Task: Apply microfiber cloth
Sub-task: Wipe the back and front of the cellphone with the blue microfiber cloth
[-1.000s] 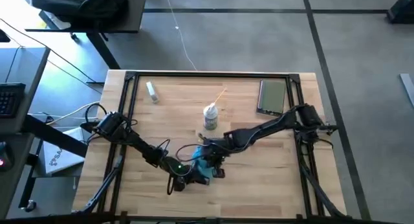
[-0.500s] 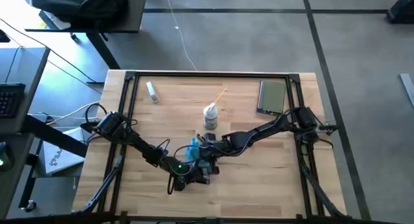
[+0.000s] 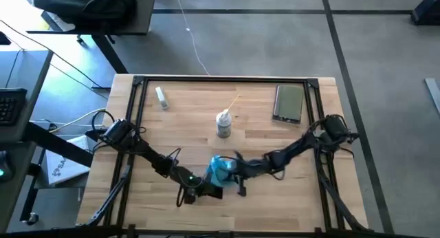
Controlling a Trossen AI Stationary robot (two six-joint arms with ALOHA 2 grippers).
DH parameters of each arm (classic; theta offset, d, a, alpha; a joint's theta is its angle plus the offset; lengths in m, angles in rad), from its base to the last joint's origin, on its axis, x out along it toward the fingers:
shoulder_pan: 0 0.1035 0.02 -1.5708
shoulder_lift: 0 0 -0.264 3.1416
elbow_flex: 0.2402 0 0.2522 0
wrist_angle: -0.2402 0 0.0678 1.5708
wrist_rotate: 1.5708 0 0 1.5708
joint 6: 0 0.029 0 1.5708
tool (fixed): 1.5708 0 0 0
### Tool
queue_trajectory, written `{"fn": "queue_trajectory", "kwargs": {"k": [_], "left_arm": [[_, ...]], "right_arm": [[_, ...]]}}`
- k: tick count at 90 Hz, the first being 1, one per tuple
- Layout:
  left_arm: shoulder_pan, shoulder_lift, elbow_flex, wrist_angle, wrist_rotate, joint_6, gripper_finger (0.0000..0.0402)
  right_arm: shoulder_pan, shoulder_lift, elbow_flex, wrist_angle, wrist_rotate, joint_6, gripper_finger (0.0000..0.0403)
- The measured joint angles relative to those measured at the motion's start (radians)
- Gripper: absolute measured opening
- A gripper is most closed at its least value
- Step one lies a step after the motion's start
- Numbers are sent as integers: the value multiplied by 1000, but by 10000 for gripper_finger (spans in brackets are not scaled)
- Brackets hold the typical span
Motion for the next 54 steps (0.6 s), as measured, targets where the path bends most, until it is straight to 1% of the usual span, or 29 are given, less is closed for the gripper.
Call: {"fn": "queue_trajectory", "kwargs": {"k": [10,31,40,54], "left_arm": [[6,1,26,-16,14,17,12],[10,3,91,-95,33,50,12],[11,3,97,-102,34,61,12],[11,2,97,-102,5,116,12]], "right_arm": [[9,11,3,4,10,-34,0],[-8,69,93,37,35,-212,0],[-8,124,100,184,47,-238,0],[20,264,101,482,143,-167,0]]}}
